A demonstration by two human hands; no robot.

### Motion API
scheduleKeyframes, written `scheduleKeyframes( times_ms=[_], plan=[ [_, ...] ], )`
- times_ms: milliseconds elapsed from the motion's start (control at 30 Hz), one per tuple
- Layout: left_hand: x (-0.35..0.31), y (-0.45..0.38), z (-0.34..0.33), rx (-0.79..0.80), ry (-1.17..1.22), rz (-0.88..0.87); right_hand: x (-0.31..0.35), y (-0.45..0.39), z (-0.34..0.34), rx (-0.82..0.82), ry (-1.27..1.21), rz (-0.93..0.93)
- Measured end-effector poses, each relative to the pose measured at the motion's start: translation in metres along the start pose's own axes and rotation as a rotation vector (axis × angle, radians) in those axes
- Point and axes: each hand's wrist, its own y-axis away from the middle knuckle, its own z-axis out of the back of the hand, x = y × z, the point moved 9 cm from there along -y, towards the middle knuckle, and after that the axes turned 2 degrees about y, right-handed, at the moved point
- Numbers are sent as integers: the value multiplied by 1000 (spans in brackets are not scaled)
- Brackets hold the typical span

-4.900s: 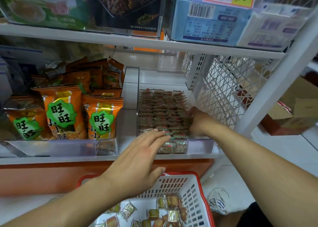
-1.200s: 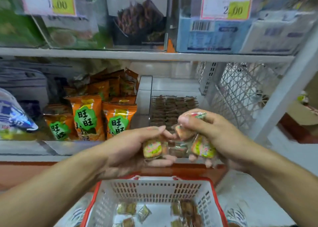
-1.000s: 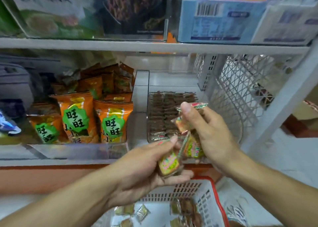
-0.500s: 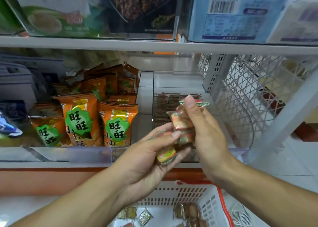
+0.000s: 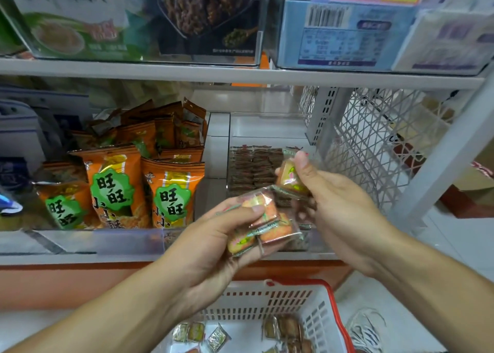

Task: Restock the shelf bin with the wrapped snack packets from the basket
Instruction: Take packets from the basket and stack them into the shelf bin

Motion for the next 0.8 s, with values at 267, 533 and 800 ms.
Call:
scheduleKeyframes(
  times_ms=[267,533,800],
  plan=[
    [-1,0,7,-61,-29,-45,-22,7,-5,305,54,-202],
    [1,1,9,-35,-246,-26,-30,17,-4,332,56,-285],
    [-5,8,2,-92,-364,-178,-37,23,-9,339,219,-219]
  ],
)
